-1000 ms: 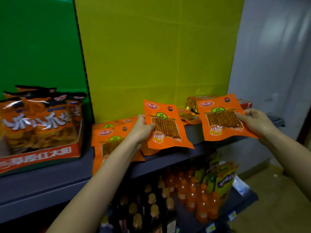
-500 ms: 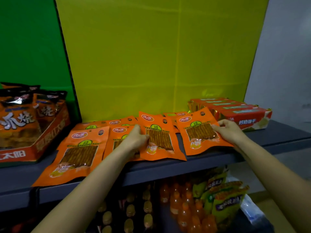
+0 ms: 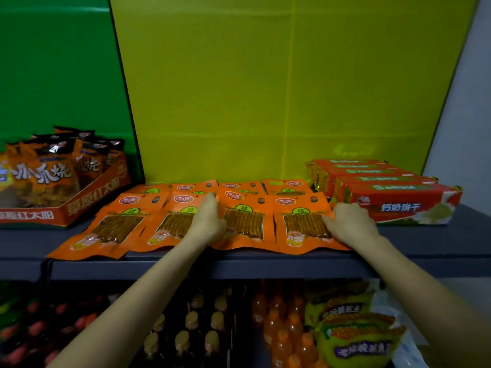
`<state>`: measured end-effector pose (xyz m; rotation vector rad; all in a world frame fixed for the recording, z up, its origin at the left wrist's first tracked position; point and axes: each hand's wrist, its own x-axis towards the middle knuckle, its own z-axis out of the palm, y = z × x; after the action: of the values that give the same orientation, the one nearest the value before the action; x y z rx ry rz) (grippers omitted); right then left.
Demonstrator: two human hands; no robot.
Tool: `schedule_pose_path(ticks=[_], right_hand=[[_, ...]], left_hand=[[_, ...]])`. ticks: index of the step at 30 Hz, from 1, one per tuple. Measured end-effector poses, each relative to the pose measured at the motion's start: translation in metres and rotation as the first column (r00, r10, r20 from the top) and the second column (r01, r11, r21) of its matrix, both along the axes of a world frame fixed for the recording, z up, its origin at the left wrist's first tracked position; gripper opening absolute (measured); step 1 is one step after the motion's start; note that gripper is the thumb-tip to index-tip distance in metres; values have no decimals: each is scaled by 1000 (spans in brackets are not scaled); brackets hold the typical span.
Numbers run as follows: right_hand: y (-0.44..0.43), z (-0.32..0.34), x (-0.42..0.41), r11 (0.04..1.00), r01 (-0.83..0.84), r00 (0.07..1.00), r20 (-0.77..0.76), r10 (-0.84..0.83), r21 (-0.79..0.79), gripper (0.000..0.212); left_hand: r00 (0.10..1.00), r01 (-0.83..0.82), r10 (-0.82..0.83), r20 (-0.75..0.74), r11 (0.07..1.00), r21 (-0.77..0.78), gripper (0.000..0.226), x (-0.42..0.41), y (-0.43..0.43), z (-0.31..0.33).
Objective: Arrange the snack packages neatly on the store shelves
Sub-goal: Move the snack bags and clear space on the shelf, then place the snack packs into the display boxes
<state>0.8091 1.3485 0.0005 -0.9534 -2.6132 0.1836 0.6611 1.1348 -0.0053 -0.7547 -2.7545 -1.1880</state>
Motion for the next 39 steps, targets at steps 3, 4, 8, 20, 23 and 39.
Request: schedule_pose_path(ticks=[3,4,8,20,23,39], right_hand=[[-1,6,2,985,-14,996,85,0,170,34],[-2,9,2,972,-20,994,113,-6,234,32],[-11,24,5,905,-40,988,151,-28,423,26],[-140,36,-59,666,-665,721,58,691,338,31],[-193,35,-79,551,-781,582,23,813,294,31],[-500,28,-182,230,-960,239,43,970,162,32]], left_hand=[[991,-24,10,-136,995,-99,58,7,2,0],[983,-27,2,-181,991,-134,56,9,2,1],[924,-121,8,-383,955,-271,40,16,-10,9],[839,-407,211,-501,855,-322,27,29,-128,14],[794,-527,325,-513,790,-315,26,39,-184,12],[670,-734,523,-527,570,-368,25,12,-489,8]])
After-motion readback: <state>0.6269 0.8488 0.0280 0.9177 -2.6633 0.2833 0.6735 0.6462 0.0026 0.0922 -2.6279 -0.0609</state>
